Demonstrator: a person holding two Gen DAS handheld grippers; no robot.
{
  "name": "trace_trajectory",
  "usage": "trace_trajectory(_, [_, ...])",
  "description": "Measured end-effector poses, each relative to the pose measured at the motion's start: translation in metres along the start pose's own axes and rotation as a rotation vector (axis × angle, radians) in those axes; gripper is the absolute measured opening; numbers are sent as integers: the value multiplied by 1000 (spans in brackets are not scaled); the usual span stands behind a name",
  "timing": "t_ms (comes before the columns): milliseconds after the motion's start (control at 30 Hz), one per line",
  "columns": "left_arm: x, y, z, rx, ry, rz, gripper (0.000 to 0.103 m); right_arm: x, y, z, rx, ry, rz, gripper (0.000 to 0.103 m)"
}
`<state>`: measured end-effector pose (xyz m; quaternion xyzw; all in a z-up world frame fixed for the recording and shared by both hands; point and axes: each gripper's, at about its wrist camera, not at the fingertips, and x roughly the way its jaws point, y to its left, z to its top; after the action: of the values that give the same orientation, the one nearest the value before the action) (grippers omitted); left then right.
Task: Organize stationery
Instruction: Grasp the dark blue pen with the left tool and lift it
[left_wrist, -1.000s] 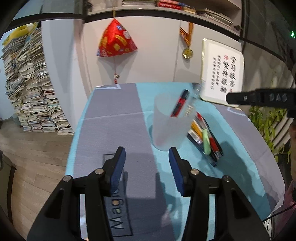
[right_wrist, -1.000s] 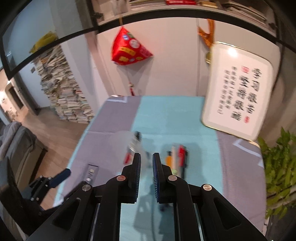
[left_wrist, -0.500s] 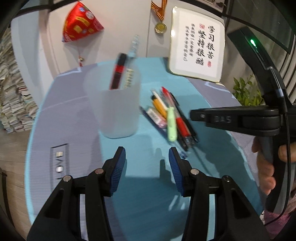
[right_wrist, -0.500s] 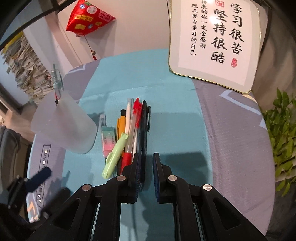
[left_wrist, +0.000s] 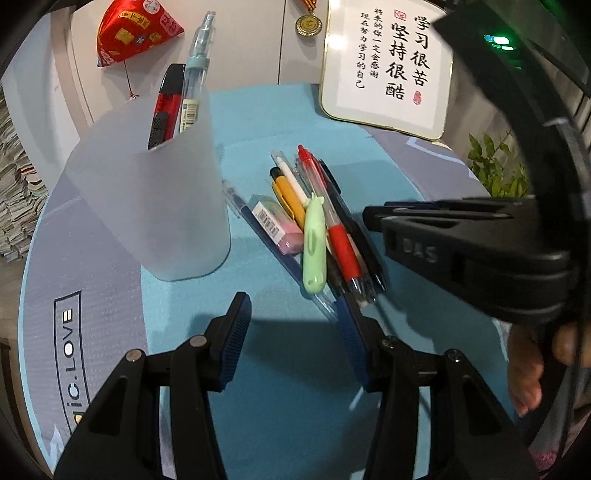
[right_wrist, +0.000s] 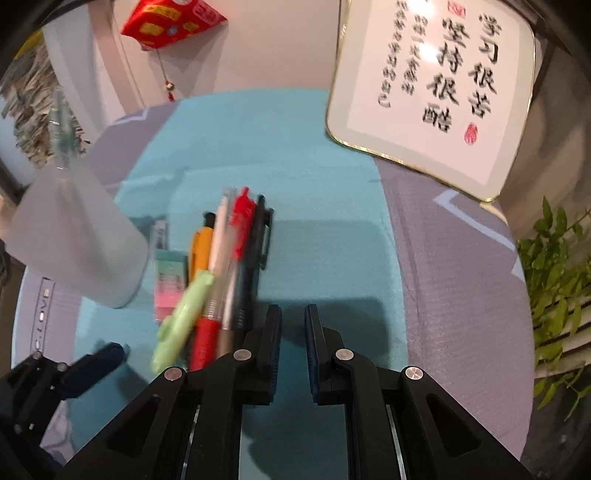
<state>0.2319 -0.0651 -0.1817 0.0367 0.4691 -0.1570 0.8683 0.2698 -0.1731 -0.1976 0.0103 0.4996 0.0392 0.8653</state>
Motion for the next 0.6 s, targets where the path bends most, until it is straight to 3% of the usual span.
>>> trace_trajectory(67, [2,1,1,-8,-1,12,49,-5,-7,1,45,-8,77,12])
trace_trajectory(267, [2,5,-1,-16,14,10,46,-9,-1,3,18,-5,123,12])
trace_trajectory(500, [2,3,-1,-8,15,54,46,3,1,7,-3,18,-7,12])
trace_trajectory(600, [6,-1,2,-18,20,45,46,3,-2,8,27,13,33,12])
